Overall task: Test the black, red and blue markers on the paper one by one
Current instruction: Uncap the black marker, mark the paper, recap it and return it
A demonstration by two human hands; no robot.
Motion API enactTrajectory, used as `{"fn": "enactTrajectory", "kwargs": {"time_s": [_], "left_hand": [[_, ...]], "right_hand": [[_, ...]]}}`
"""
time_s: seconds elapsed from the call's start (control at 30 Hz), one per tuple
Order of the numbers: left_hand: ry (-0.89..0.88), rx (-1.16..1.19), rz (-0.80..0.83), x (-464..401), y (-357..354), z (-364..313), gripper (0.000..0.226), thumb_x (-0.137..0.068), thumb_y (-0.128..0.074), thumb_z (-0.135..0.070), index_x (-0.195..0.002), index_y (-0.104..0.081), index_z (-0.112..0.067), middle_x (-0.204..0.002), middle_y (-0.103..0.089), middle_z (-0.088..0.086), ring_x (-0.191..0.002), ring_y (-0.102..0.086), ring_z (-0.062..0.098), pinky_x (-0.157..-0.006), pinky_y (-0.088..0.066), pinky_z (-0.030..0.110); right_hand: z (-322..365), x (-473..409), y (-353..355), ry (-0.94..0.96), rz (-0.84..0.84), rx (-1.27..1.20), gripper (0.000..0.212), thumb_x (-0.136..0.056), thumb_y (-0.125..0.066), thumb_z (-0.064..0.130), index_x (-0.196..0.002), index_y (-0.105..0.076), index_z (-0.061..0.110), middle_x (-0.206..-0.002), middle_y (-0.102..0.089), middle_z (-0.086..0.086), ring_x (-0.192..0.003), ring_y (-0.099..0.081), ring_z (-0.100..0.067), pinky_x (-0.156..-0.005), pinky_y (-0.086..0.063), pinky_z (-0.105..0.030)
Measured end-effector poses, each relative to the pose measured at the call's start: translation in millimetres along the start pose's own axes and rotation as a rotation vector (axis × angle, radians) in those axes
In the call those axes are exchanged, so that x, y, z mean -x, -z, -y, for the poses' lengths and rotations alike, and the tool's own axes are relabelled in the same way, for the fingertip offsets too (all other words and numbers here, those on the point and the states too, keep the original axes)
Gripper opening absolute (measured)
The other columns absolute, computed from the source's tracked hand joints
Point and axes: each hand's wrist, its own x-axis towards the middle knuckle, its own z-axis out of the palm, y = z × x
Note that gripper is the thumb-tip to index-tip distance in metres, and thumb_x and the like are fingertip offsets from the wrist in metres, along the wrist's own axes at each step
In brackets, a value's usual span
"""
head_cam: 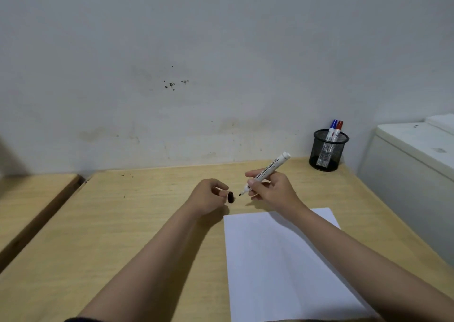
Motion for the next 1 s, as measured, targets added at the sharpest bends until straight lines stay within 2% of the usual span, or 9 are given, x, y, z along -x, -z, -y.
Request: {"fn": "enactTrajectory", "kwargs": {"time_s": [0.07, 0.13, 0.23, 0.3, 0.47, 0.63, 0.8, 0.9, 1.0], "left_hand": [[-0.043, 0.04, -0.069, 13.3, 5.3, 7.2, 0.024, -0.076, -0.056, 0.007, -0.08, -0.062, -0.017, -0.074, -0.06, 0.003, -0.07, -0.059, 0.018, -0.074, -0.051, 0.032], [-0.078, 0.042, -0.104, 33.6, 8.1, 12.4, 0.019, -0.076, -0.064, 0.003, -0.079, -0.064, -0.017, -0.077, -0.061, 0.002, -0.072, -0.06, 0.017, -0.069, -0.05, 0.026], [-0.1, 0.021, -0.051, 59.2, 7.1, 21.8, 0.017, -0.065, -0.081, -0.018, -0.077, -0.069, -0.018, -0.071, -0.062, -0.004, -0.062, -0.056, 0.009, -0.061, -0.047, 0.023], [-0.129, -0.044, -0.05, 65.4, 4.2, 29.0, 0.018, -0.061, -0.082, -0.026, -0.074, -0.07, -0.023, -0.072, -0.064, -0.008, -0.06, -0.054, 0.006, -0.061, -0.045, 0.022], [-0.212, -0.167, -0.108, 66.7, 1.2, 35.4, 0.012, -0.063, -0.08, -0.032, -0.071, -0.072, -0.032, -0.08, -0.063, -0.001, -0.071, -0.059, 0.011, -0.074, -0.051, 0.033], [-0.268, -0.26, -0.087, 65.2, 1.8, 37.4, 0.008, -0.068, -0.076, -0.034, -0.075, -0.072, -0.032, -0.083, -0.063, -0.006, -0.08, -0.062, 0.007, -0.086, -0.05, 0.042], [-0.316, -0.428, -0.086, 67.0, 3.1, 38.1, 0.04, -0.056, -0.062, -0.067, -0.08, -0.07, -0.036, -0.082, -0.062, -0.01, -0.082, -0.057, 0.002, -0.088, -0.045, 0.041], [-0.335, -0.496, -0.101, 67.8, 2.0, 36.6, 0.05, -0.052, -0.056, -0.073, -0.083, -0.071, -0.037, -0.081, -0.062, -0.012, -0.085, -0.055, 0.005, -0.087, -0.039, 0.037], [-0.359, -0.538, -0.121, 68.3, 0.9, 36.9, 0.056, -0.053, -0.05, -0.076, -0.086, -0.071, -0.036, -0.079, -0.06, -0.012, -0.085, -0.053, 0.006, -0.082, -0.03, 0.031]], "right_hand": [[2.0, 5.7, -4.0, -0.017, -0.026, -0.093, 0.003, -0.083, -0.067, 0.003, -0.084, -0.067, 0.006, -0.07, -0.066, -0.007, -0.056, -0.066, -0.007, -0.055, -0.057, -0.022], [2.4, 11.4, -8.5, -0.044, -0.045, -0.148, 0.006, -0.078, -0.071, 0.003, -0.076, -0.066, 0.003, -0.068, -0.067, -0.005, -0.062, -0.067, -0.01, -0.059, -0.059, -0.026], [0.6, 16.1, -19.8, -0.109, -0.036, -0.168, 0.013, -0.076, -0.072, 0.002, -0.069, -0.061, 0.005, -0.067, -0.066, -0.006, -0.066, -0.067, -0.016, -0.058, -0.058, -0.032], [-2.6, 16.3, -28.6, -0.163, -0.037, -0.186, 0.02, -0.075, -0.071, 0.001, -0.064, -0.057, 0.01, -0.062, -0.066, -0.006, -0.064, -0.066, -0.019, -0.054, -0.054, -0.031], [-15.8, 18.8, -38.8, -0.206, -0.084, -0.183, 0.029, -0.072, -0.078, 0.008, -0.057, -0.052, 0.01, -0.055, -0.066, -0.007, -0.053, -0.064, -0.021, -0.052, -0.053, -0.03], [-20.7, 20.5, -39.3, -0.164, -0.136, -0.149, 0.03, -0.075, -0.073, 0.006, -0.059, -0.049, 0.011, -0.049, -0.064, -0.004, -0.046, -0.062, -0.022, -0.048, -0.052, -0.031], [-16.8, 19.3, -42.3, -0.178, -0.142, -0.114, 0.032, -0.077, -0.073, 0.01, -0.059, -0.047, 0.011, -0.05, -0.066, -0.01, -0.045, -0.065, -0.025, -0.05, -0.054, -0.035], [-20.0, 20.7, -45.2, -0.206, -0.119, -0.108, 0.035, -0.076, -0.073, 0.008, -0.056, -0.045, 0.012, -0.054, -0.066, -0.018, -0.048, -0.065, -0.031, -0.051, -0.053, -0.035], [-23.1, 21.3, -46.2, -0.202, -0.118, -0.075, 0.036, -0.077, -0.072, 0.007, -0.055, -0.044, 0.013, -0.056, -0.063, -0.019, -0.046, -0.064, -0.03, -0.047, -0.05, -0.031]]}}
